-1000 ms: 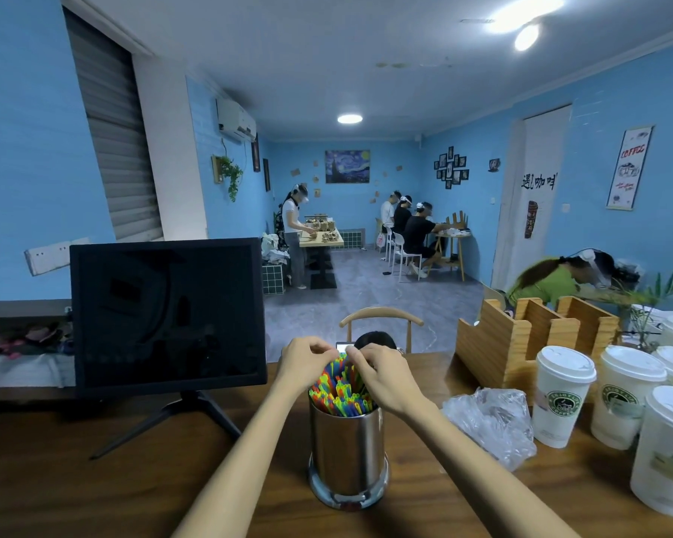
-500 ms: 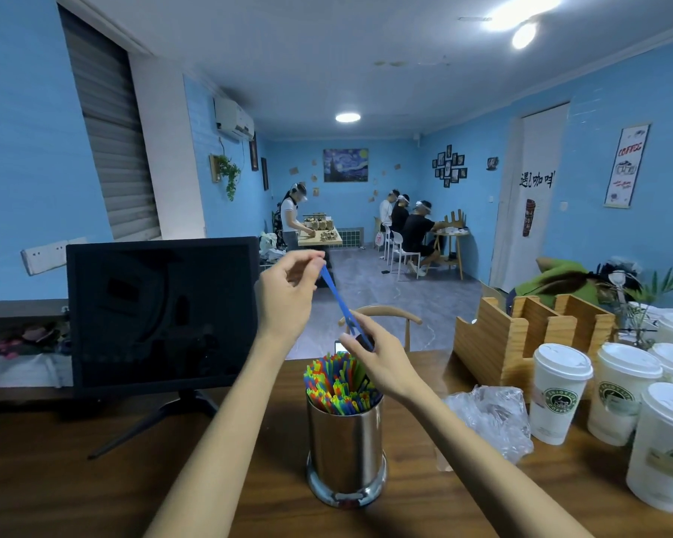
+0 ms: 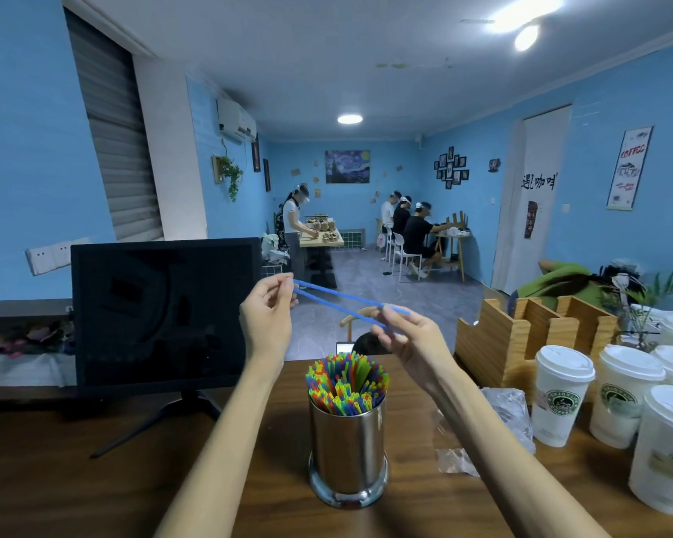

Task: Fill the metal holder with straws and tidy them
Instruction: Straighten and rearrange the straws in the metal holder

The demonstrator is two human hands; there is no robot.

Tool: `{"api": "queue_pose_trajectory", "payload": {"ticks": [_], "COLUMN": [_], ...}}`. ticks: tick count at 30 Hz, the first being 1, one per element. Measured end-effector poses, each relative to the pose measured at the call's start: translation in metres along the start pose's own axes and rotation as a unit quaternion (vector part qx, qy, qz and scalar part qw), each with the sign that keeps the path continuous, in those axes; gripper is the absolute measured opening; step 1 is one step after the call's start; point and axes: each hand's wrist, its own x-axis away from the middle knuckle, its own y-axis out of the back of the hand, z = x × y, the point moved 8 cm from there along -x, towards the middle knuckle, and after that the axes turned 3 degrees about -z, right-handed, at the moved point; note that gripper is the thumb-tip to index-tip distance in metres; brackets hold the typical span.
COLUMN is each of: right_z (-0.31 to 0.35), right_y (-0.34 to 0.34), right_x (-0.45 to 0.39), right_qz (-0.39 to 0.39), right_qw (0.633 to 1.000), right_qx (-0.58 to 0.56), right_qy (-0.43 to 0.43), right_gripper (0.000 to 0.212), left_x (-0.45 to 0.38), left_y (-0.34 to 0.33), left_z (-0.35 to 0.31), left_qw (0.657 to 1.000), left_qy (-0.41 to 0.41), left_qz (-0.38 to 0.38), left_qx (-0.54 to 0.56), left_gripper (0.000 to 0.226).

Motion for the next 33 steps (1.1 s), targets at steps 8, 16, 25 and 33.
{"api": "queue_pose_trajectory", "payload": {"ticks": [8,16,25,33], "right_z": [0.011,-0.004,0.026,0.029], "right_y": [0.002,-0.007,-0.022,-0.030], "right_x": [-0.005,-0.008,0.000,0.000], "right_qz": [-0.071,-0.082,-0.071,-0.055], "right_qw": [0.989,0.992,0.974,0.933], "right_qx": [-0.129,-0.092,0.128,0.258], "right_qy": [-0.015,-0.005,0.170,0.244], "right_gripper": [0.023,0.017,0.014,0.004], "left_x": [0.021,0.047,0.062,0.067], "left_y": [0.000,-0.007,-0.004,-0.013], "left_z": [0.034,0.054,0.076,0.081], "left_qw": [0.997,0.992,0.968,0.924], "left_qy": [0.081,0.124,0.251,0.368], "left_qz": [0.007,0.011,-0.015,0.028], "left_qx": [0.015,0.018,0.023,0.100], "left_gripper": [0.011,0.015,0.021,0.019]}}
